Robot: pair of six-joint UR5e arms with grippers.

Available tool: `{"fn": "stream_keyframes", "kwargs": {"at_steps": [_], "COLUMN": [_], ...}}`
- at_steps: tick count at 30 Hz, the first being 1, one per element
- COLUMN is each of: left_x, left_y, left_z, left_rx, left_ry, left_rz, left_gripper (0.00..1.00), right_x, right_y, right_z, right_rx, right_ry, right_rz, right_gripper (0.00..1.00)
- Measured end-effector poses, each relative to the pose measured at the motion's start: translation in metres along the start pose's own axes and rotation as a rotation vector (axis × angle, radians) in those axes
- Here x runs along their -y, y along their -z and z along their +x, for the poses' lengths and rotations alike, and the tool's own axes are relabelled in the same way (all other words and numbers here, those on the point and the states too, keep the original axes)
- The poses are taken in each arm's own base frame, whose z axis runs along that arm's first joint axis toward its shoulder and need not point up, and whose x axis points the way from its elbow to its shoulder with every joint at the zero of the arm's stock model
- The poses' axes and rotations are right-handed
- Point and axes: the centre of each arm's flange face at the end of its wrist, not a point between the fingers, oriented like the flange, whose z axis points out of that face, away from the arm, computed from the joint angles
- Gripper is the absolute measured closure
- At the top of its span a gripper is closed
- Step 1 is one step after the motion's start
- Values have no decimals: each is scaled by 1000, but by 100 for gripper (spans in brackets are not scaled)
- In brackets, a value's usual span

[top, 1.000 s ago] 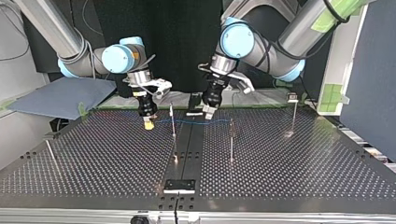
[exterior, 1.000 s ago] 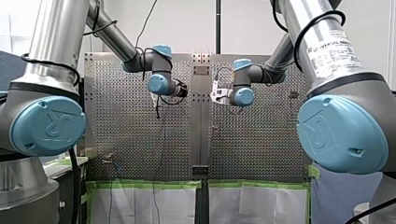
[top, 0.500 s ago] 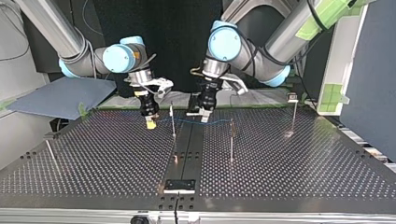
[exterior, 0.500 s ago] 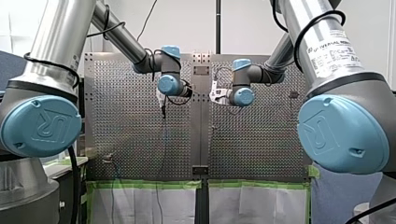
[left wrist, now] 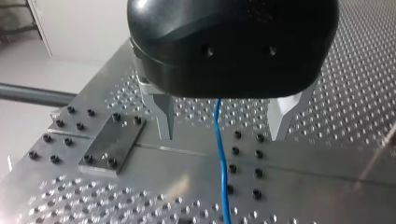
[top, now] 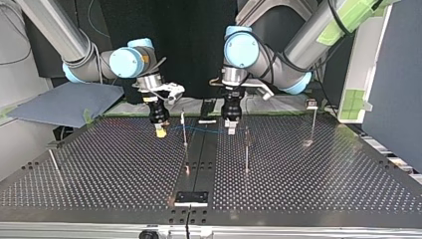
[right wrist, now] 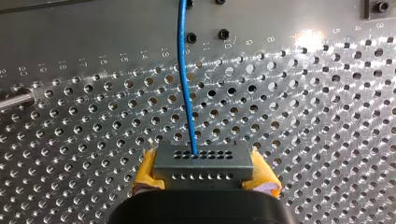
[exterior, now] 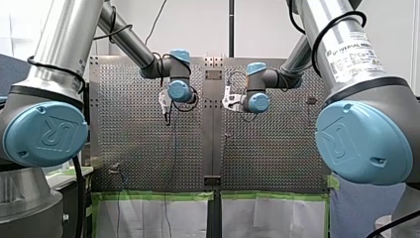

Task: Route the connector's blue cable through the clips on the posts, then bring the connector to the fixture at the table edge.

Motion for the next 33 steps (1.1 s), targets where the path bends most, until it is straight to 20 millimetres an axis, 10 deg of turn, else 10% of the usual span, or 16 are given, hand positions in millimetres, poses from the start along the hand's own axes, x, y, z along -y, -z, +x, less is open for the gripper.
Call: {"fn": "stream_keyframes", "kwargs": {"at_steps": [33], "left_x": [6], "left_y": [-33], "left_z": [9], "left_rx": [24], "left_ry": [-38], "left_rz": [-63], "left_gripper": [0], "right_x": [1], "right_y": [0], "right_z": [0], "right_rx": [4], "right_ry": [0], "right_rz": [1], "right_gripper": [100]}}
